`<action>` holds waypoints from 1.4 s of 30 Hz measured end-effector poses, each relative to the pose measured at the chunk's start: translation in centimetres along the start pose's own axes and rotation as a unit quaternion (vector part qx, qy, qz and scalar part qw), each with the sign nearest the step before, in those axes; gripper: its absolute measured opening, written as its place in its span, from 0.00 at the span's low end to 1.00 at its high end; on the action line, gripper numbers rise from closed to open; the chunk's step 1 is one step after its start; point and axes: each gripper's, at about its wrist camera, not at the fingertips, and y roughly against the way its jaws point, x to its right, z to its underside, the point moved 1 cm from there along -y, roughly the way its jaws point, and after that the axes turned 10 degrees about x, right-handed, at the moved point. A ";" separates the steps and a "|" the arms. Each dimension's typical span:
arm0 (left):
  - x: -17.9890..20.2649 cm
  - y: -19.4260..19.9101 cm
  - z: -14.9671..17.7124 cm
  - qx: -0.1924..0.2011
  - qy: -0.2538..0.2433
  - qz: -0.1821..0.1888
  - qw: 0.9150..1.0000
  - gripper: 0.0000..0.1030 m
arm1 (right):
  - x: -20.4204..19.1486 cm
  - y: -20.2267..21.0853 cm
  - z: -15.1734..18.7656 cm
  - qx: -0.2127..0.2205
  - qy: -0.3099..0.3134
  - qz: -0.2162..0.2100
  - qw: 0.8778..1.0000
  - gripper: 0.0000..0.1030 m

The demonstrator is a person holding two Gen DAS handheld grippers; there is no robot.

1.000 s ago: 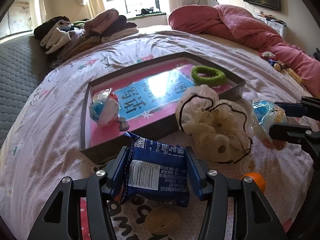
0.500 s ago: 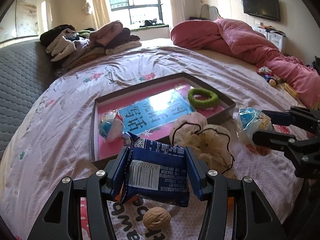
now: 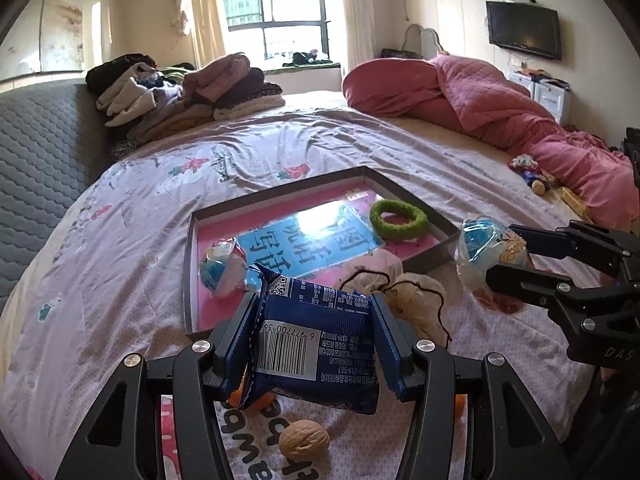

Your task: Organize objects

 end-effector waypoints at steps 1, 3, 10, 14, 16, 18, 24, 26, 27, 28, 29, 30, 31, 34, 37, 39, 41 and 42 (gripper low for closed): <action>-0.1 0.2 -0.2 0.003 0.003 -0.002 1.000 0.55 | -0.1 0.0 -0.1 0.001 0.000 0.000 1.000 0.47; -0.2 0.3 -0.4 0.008 0.005 -0.001 1.000 0.55 | -0.2 0.1 -0.4 0.006 0.002 -0.001 1.000 0.47; -0.4 0.8 -1.8 0.026 0.014 -0.003 1.000 0.55 | -0.7 -0.2 -1.6 0.012 0.012 -0.002 1.000 0.47; -0.9 0.8 -2.5 0.036 0.018 -0.009 0.999 0.55 | -0.7 -0.6 -2.5 0.017 0.016 0.000 1.000 0.47; -1.1 0.7 -3.0 0.041 0.021 -0.010 0.999 0.55 | -0.7 -0.8 -3.1 0.022 0.018 0.001 1.000 0.47; -1.5 0.6 -3.5 0.046 0.024 -0.016 0.998 0.55 | -0.6 -1.0 -3.9 0.028 0.021 0.004 0.999 0.47; -2.6 0.3 -4.5 0.060 0.032 -0.028 0.997 0.55 | -0.1 -1.8 -5.6 0.038 0.023 0.006 0.999 0.47; -3.0 0.1 -4.8 0.062 0.032 -0.032 0.997 0.55 | 0.0 -2.3 -6.0 0.038 0.022 0.005 0.999 0.47; -3.3 0.0 -4.9 0.062 0.033 -0.034 0.997 0.55 | 0.1 -2.6 -6.2 0.037 0.023 0.004 0.999 0.47; -3.5 -0.2 -5.0 0.062 0.033 -0.036 0.997 0.55 | 0.1 -2.8 -6.3 0.037 0.024 0.005 0.999 0.47; -3.7 -0.3 -5.1 0.062 0.034 -0.039 0.997 0.55 | 0.1 -3.2 -6.5 0.037 0.026 0.005 0.999 0.47; -3.9 -0.5 -5.1 0.062 0.034 -0.041 0.997 0.55 | 0.1 -3.4 -6.7 0.036 0.027 0.005 0.999 0.47; -4.1 -0.7 -5.2 0.061 0.035 -0.043 0.997 0.55 | 0.1 -3.6 -6.8 0.037 0.026 0.005 0.999 0.47; -4.9 -1.3 -5.4 0.057 0.043 -0.050 0.996 0.55 | 0.1 -4.3 -7.2 0.038 0.030 0.007 0.999 0.47; -6.0 -2.1 -5.7 0.054 0.053 -0.054 0.996 0.55 | 0.3 -4.9 -7.5 0.039 0.033 0.009 0.999 0.47; -6.8 -2.6 -5.9 0.052 0.061 -0.058 0.995 0.55 | 0.5 -5.2 -7.7 0.039 0.034 0.010 0.999 0.47; -7.5 -3.0 -6.2 0.052 0.066 -0.061 0.995 0.55 | 0.6 -5.6 -7.7 0.037 0.033 0.010 0.999 0.47; -7.7 -3.2 -6.3 0.052 0.068 -0.063 0.994 0.55 | 0.7 -5.9 -7.8 0.036 0.033 0.011 0.999 0.47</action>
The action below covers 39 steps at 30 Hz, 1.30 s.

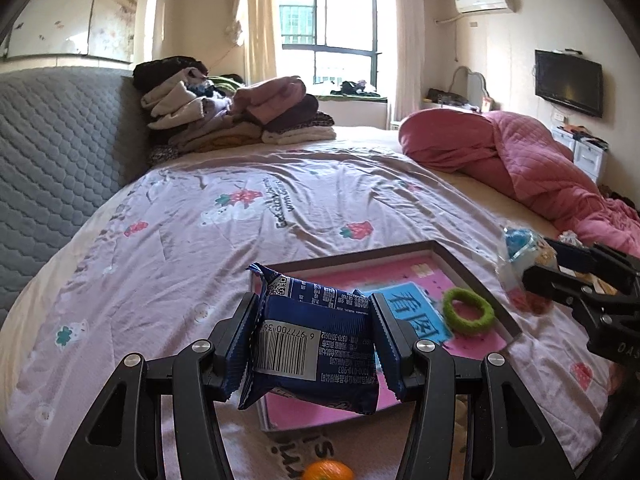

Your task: Organize objects

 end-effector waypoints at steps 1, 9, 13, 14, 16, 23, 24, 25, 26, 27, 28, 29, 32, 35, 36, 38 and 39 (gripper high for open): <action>-0.2 -0.3 -0.1 0.000 0.001 -0.001 1.000 0.55 | 0.1 -0.2 0.0 -0.001 0.001 0.000 1.000 0.47; 0.0 -2.6 -0.1 -0.004 -0.004 0.001 1.000 0.55 | 0.5 -2.2 0.4 -0.015 0.007 0.005 1.000 0.47; 0.7 -3.7 0.6 -0.012 -0.013 0.008 1.000 0.55 | 0.8 -3.0 0.7 -0.022 0.008 0.009 1.000 0.47; 0.9 -4.0 0.7 -0.014 -0.014 0.008 1.000 0.55 | 0.9 -3.2 0.8 -0.024 0.008 0.011 1.000 0.47; 1.3 -4.5 1.1 -0.018 -0.014 0.012 1.000 0.55 | 1.1 -3.6 1.0 -0.027 0.009 0.013 1.000 0.47; 2.7 -6.1 2.2 -0.032 -0.026 0.021 0.999 0.55 | 1.5 -4.7 1.5 -0.039 0.008 0.015 0.999 0.47; 2.8 -6.3 2.3 -0.033 -0.026 0.021 0.999 0.55 | 1.6 -4.9 1.6 -0.041 0.008 0.016 0.999 0.47; 2.9 -6.5 2.4 -0.033 -0.027 0.022 0.999 0.55 | 1.7 -5.0 1.6 -0.042 0.009 0.018 0.999 0.47; 3.1 -6.7 2.6 -0.036 -0.028 0.023 0.999 0.55 | 1.8 -5.2 1.7 -0.044 0.010 0.019 0.999 0.47; 3.2 -6.9 2.8 -0.038 -0.030 0.023 0.999 0.55 | 1.9 -5.3 1.8 -0.046 0.010 0.021 0.999 0.47; 3.4 -7.2 3.0 -0.041 -0.032 0.023 0.998 0.55 | 2.0 -5.4 1.9 -0.047 0.010 0.023 0.999 0.47; 3.5 -7.5 3.2 -0.044 -0.034 0.023 0.998 0.55 | 2.0 -5.5 1.9 -0.049 0.010 0.024 0.998 0.47; 3.8 -7.9 3.7 -0.050 -0.038 0.025 0.998 0.55 | 2.3 -5.8 2.2 -0.054 0.012 0.030 0.998 0.47; 4.0 -8.2 4.0 -0.052 -0.041 0.028 0.997 0.55 | 2.6 -6.0 2.5 -0.059 0.014 0.037 0.997 0.47; 4.1 -8.4 4.2 -0.053 -0.041 0.029 0.997 0.55 | 2.7 -6.1 2.6 -0.060 0.014 0.038 0.997 0.47; 4.1 -8.7 4.4 -0.060 -0.042 0.033 0.997 0.55 | 3.0 -6.3 2.8 -0.063 0.012 0.042 0.997 0.47; 4.1 -8.8 4.5 -0.063 -0.042 0.034 0.997 0.55 | 3.1 -6.4 2.9 -0.065 0.012 0.044 0.997 0.47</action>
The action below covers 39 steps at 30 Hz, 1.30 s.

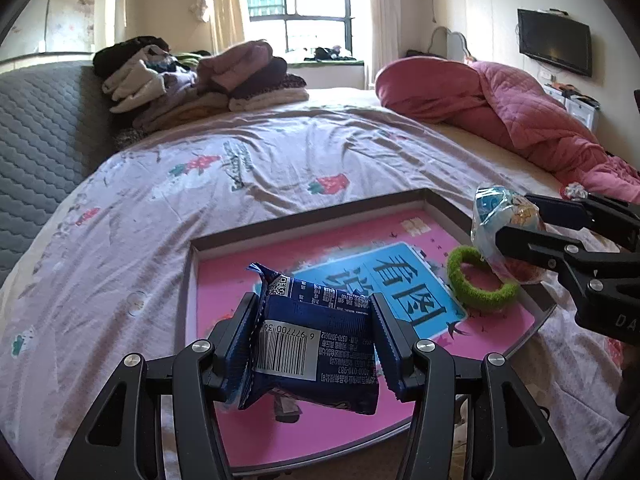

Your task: Organize objects

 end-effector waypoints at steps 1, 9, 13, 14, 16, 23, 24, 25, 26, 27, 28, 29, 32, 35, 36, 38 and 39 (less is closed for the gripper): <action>0.1 -0.2 0.1 -0.005 -0.001 0.001 1.000 0.55 | 0.1 -0.1 0.1 -0.002 0.000 0.001 1.000 0.47; 0.3 -1.2 0.6 -0.025 -0.006 0.008 1.000 0.55 | 0.4 -1.3 0.8 -0.019 0.004 0.006 1.000 0.47; 0.5 -2.0 1.0 -0.040 -0.009 0.015 0.999 0.55 | 0.6 -1.9 1.2 -0.028 0.006 0.010 1.000 0.47; 0.5 -2.2 1.1 -0.044 -0.009 0.015 0.999 0.55 | 0.7 -2.0 1.2 -0.029 0.006 0.011 1.000 0.47; 0.6 -2.6 1.3 -0.050 -0.010 0.013 0.999 0.55 | 0.7 -2.1 1.3 -0.031 0.006 0.014 0.999 0.47; 0.4 -3.4 1.8 -0.073 -0.001 0.020 0.997 0.55 | 1.2 -2.8 1.7 -0.039 0.005 0.020 0.999 0.47; 0.4 -3.5 1.9 -0.074 -0.002 0.020 0.997 0.55 | 1.3 -2.9 1.7 -0.041 0.005 0.021 0.999 0.47; 0.4 -3.5 1.9 -0.076 -0.002 0.021 0.997 0.55 | 1.3 -3.0 1.7 -0.042 0.005 0.021 0.999 0.47; 0.5 -3.6 2.0 -0.078 -0.002 0.023 0.997 0.55 | 1.3 -3.1 1.8 -0.043 0.006 0.022 0.999 0.47; 0.5 -3.6 2.0 -0.081 -0.001 0.025 0.996 0.55 | 1.3 -3.1 1.9 -0.044 0.006 0.022 0.999 0.47; 0.5 -3.7 2.1 -0.084 -0.001 0.027 0.996 0.55 | 1.3 -3.2 2.0 -0.045 0.006 0.022 0.999 0.47; 0.5 -3.8 2.2 -0.087 -0.002 0.028 0.996 0.55 | 1.3 -3.2 2.1 -0.046 0.006 0.022 0.999 0.47; 0.5 -4.0 2.4 -0.092 0.001 0.031 0.995 0.55 | 1.2 -3.4 2.4 -0.050 0.008 0.023 0.998 0.47; 0.5 -4.0 2.4 -0.093 0.003 0.031 0.995 0.55 | 1.3 -3.3 2.4 -0.049 0.009 0.028 0.998 0.47; 0.5 -4.1 2.4 -0.094 0.004 0.032 0.995 0.55 | 1.4 -3.3 2.4 -0.049 0.009 0.029 0.998 0.47; 0.5 -4.1 2.4 -0.094 0.004 0.032 0.995 0.55 | 1.5 -3.4 2.5 -0.052 0.008 0.034 0.998 0.47; 0.6 -4.1 2.4 -0.094 0.003 0.031 0.995 0.55 | 1.5 -3.4 2.5 -0.052 0.007 0.034 0.998 0.47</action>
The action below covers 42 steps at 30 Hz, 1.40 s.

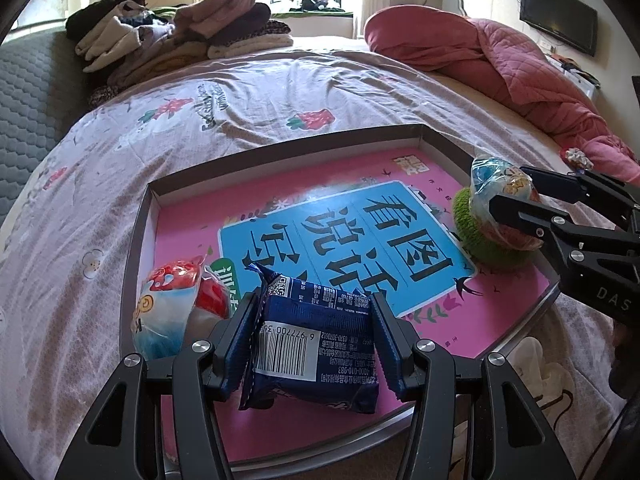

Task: Organize objects
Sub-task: 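Lower the blue snack packet with the left tool into the tray while the right tool lowers the red egg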

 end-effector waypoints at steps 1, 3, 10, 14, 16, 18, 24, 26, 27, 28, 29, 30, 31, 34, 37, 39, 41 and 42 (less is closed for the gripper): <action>0.0 0.0 0.0 0.000 0.000 0.000 1.000 0.55 | 0.1 -0.1 0.1 -0.001 -0.001 -0.001 1.000 0.47; 0.0 0.0 0.0 0.000 0.000 0.000 1.000 0.55 | 0.2 -0.2 0.2 -0.004 -0.002 0.001 1.000 0.47; -0.4 0.0 0.0 -0.005 0.010 0.001 1.000 0.55 | 0.5 -0.2 0.4 -0.009 -0.011 0.002 1.000 0.47; -0.6 0.0 0.0 -0.006 0.013 0.002 1.000 0.55 | 0.7 -0.4 0.5 -0.018 -0.017 -0.001 1.000 0.48; -0.6 0.0 0.0 -0.007 0.014 0.002 1.000 0.55 | 0.6 -0.4 0.5 -0.018 -0.017 -0.003 1.000 0.48; -0.7 0.0 0.0 -0.007 0.017 0.003 1.000 0.55 | 0.6 -0.3 0.5 -0.020 -0.016 -0.003 1.000 0.48; -1.2 -0.1 0.0 -0.010 0.031 0.006 0.999 0.55 | 0.8 -0.4 0.5 -0.023 -0.024 -0.005 0.999 0.48; -1.3 -0.1 0.0 -0.012 0.036 0.008 0.999 0.55 | 1.0 -0.4 0.5 -0.024 -0.029 -0.006 0.999 0.48; -1.4 -0.1 0.0 -0.012 0.038 0.009 0.999 0.55 | 1.0 -0.4 0.6 -0.025 -0.029 -0.005 0.999 0.48; -1.4 -0.1 0.0 -0.013 0.038 0.011 0.999 0.55 | 0.9 -0.3 0.6 -0.025 -0.029 -0.005 0.999 0.48; -1.4 -0.1 0.0 -0.013 0.037 0.011 0.999 0.55 | 0.9 -0.3 0.6 -0.025 -0.029 -0.004 0.999 0.48; -1.4 -0.1 0.0 -0.013 0.037 0.010 0.999 0.55 | 0.9 -0.3 0.6 -0.026 -0.028 -0.004 0.999 0.48; -1.3 -0.1 0.0 -0.013 0.037 0.011 0.999 0.55 | 0.8 -0.3 0.5 -0.026 -0.026 -0.002 0.999 0.49; -1.3 0.0 0.0 -0.011 0.037 0.012 0.999 0.55 | 0.7 -0.3 0.5 -0.027 -0.019 0.000 0.999 0.49; -1.2 0.2 0.0 -0.009 0.038 0.016 0.999 0.55 | 0.5 -0.3 0.5 -0.027 -0.016 0.003 1.000 0.50; -1.2 0.3 -0.1 -0.007 0.038 0.016 0.999 0.56 | 0.5 -0.3 0.5 -0.028 -0.016 0.004 0.999 0.50; -1.2 0.4 -0.1 -0.007 0.038 0.018 0.999 0.56 | 0.5 -0.3 0.5 -0.028 -0.016 0.004 0.999 0.51; -1.3 0.4 -0.1 -0.006 0.039 0.018 0.999 0.56 | 0.5 -0.3 0.5 -0.028 -0.017 0.003 0.999 0.51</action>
